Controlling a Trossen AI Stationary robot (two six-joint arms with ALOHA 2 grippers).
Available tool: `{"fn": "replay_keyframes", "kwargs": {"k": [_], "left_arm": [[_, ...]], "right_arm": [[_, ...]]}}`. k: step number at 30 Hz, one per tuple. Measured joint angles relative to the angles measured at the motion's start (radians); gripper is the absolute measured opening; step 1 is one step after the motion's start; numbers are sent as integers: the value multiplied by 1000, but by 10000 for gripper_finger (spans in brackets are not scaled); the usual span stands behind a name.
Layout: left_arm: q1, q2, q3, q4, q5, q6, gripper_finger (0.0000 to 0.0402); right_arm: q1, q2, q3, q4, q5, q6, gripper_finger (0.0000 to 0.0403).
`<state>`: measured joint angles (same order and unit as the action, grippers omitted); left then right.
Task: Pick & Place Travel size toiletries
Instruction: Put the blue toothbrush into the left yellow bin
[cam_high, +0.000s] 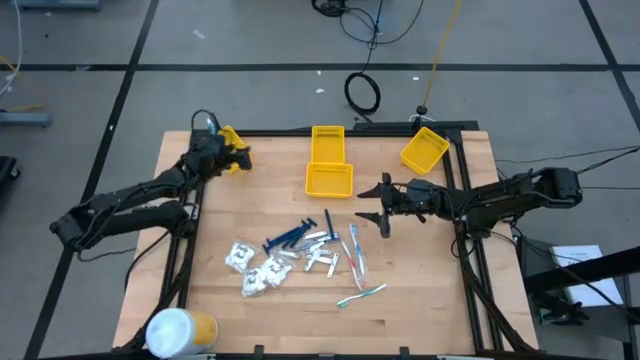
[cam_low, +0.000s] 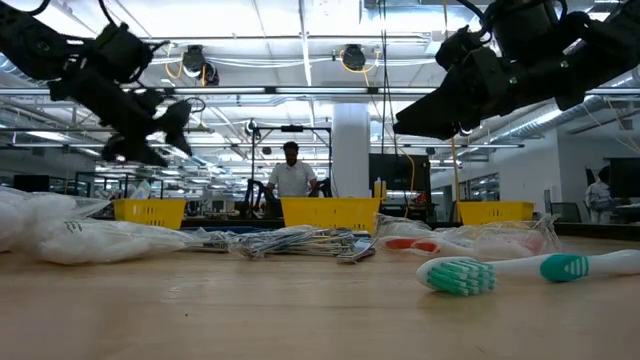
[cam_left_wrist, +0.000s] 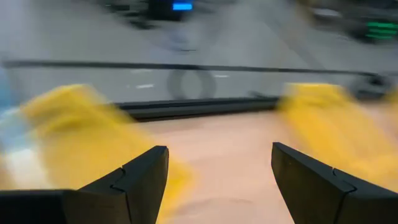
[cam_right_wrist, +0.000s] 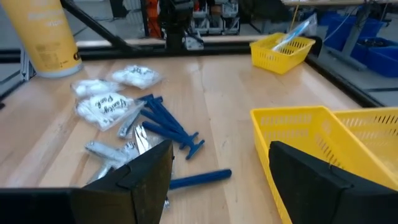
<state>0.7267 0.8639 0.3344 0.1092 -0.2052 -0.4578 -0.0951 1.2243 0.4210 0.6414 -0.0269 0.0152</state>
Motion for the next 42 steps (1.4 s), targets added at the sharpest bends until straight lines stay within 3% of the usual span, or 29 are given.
{"fn": "replay_keyframes", "kwargs": {"k": [3,10,16,23,35,42], "left_arm": [[-91,0,0,74,59,11,280],[-320,0,0,133,41,64,280],[-504,0,0,161,-99,203,280],[-670,67,1,347,-200,440,280],[-797,400,169,383,-241,534,280],[-788,528,261,384,-241,582,280]], "right_arm": [[13,0,0,-55,0,13,251],[122,1,52,-304,107,54,251],[233,103,242,-586,296,179,251],[305,316,346,-639,281,392,251],[354,486,429,-834,305,669,251],[306,483,428,-880,403,566,251]]}}
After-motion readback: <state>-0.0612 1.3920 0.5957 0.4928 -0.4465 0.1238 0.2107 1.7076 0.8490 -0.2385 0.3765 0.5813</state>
